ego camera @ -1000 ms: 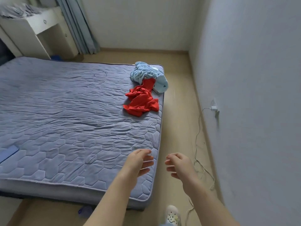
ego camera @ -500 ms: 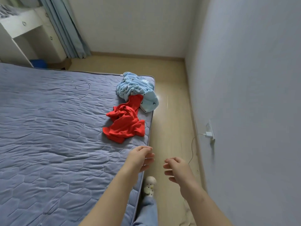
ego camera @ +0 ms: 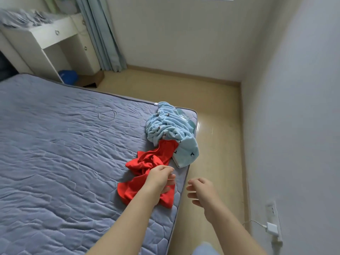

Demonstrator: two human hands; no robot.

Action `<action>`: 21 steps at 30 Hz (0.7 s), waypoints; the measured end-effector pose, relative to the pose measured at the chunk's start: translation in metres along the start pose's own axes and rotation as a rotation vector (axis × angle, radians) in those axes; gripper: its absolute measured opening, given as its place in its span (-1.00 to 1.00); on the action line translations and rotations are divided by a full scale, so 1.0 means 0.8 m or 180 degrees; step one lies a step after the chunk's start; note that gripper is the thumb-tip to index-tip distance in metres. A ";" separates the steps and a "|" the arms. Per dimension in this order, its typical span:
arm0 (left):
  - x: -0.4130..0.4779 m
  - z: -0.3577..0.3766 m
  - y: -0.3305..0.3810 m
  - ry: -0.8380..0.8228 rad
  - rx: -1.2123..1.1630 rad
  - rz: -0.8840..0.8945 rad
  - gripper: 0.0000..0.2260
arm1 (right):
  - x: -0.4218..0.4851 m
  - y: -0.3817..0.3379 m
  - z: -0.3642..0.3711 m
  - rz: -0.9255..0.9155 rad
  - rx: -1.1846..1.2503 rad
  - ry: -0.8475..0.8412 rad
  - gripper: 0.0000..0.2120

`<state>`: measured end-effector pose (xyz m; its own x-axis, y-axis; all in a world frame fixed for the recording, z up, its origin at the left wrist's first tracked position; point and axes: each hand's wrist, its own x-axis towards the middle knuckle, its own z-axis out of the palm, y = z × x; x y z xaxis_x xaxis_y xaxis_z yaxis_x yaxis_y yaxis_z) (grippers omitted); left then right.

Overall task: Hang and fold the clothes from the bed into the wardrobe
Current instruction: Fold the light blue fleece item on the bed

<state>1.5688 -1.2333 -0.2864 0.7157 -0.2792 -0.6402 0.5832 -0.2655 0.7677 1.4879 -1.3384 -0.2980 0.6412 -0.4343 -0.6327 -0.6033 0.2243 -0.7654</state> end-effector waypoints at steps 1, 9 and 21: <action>0.017 0.003 0.010 0.0048 -0.0018 -0.0028 -0.90 | 0.021 -0.012 0.002 0.0016 -0.0034 -0.0070 -0.84; 0.197 0.048 0.090 0.0720 -0.0480 -0.0280 -0.88 | 0.239 -0.120 -0.019 0.0028 -0.0765 -0.0636 -0.84; 0.419 0.112 0.118 0.1763 -0.0582 -0.0783 -0.84 | 0.503 -0.205 -0.027 0.0286 -0.1976 -0.1197 -0.94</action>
<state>1.8290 -1.4348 -0.4307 0.6164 0.3021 -0.7272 0.7772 -0.0853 0.6234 1.8346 -1.5690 -0.4246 0.6289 -0.0834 -0.7730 -0.7473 -0.3395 -0.5713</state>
